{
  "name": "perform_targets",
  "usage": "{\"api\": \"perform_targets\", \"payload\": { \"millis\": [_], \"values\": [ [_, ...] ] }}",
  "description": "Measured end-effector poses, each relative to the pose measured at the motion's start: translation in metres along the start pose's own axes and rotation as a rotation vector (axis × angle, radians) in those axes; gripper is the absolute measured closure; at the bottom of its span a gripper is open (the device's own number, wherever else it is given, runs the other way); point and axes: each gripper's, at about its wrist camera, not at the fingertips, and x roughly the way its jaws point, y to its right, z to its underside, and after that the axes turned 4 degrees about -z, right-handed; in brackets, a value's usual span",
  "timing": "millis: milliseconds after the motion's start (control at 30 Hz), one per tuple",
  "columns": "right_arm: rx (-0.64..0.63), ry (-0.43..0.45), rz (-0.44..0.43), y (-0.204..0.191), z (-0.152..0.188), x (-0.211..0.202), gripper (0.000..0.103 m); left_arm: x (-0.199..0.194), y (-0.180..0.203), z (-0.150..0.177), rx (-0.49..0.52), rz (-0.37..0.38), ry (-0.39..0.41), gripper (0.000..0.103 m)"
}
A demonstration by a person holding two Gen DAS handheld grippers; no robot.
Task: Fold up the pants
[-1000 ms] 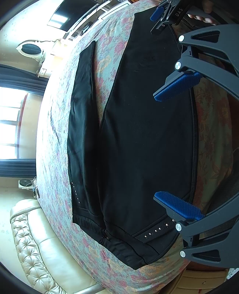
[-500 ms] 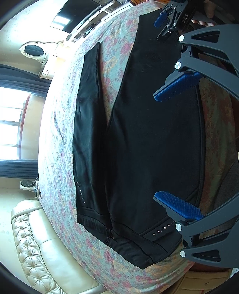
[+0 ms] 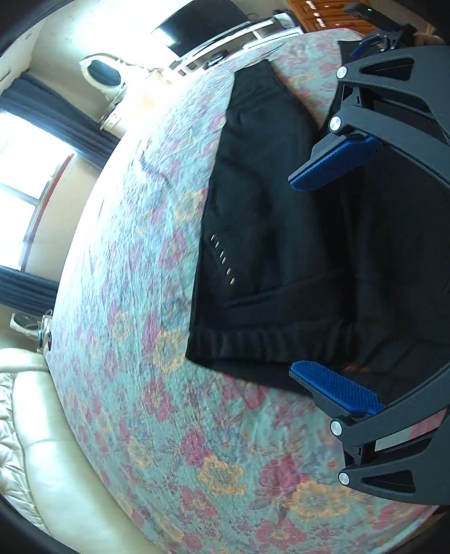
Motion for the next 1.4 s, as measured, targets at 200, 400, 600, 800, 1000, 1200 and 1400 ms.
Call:
{"api": "perform_targets", "payload": {
  "millis": [200,400,600,800,1000,1200,1400],
  "values": [
    [-0.027,-0.045,-0.037,-0.015,0.0,0.02,0.002,0.066,-0.06,-0.044,-0.132,0.006,-0.065,0.005],
    [-0.059,-0.1,-0.043,-0.022,0.005,0.039,0.002,0.112,-0.064,-0.059,-0.208,0.11,-0.154,0.005],
    [-0.059,-0.114,-0.052,-0.021,0.003,0.047,0.002,0.12,-0.044,-0.073,-0.159,0.177,-0.129,0.005],
    [-0.065,-0.078,-0.079,-0.022,-0.01,0.038,0.002,0.14,-0.046,-0.065,-0.16,0.165,-0.194,0.005],
    [-0.07,-0.069,-0.094,-0.023,-0.019,0.034,0.002,0.142,-0.017,-0.055,0.093,0.039,-0.193,0.005],
    [-0.083,-0.077,-0.122,-0.025,-0.032,0.041,0.002,0.142,-0.016,-0.055,0.095,0.012,-0.175,0.005],
    [-0.139,-0.068,-0.231,-0.013,-0.089,0.06,0.002,0.141,-0.013,-0.055,0.148,-0.042,-0.159,0.037]
  ]
}}
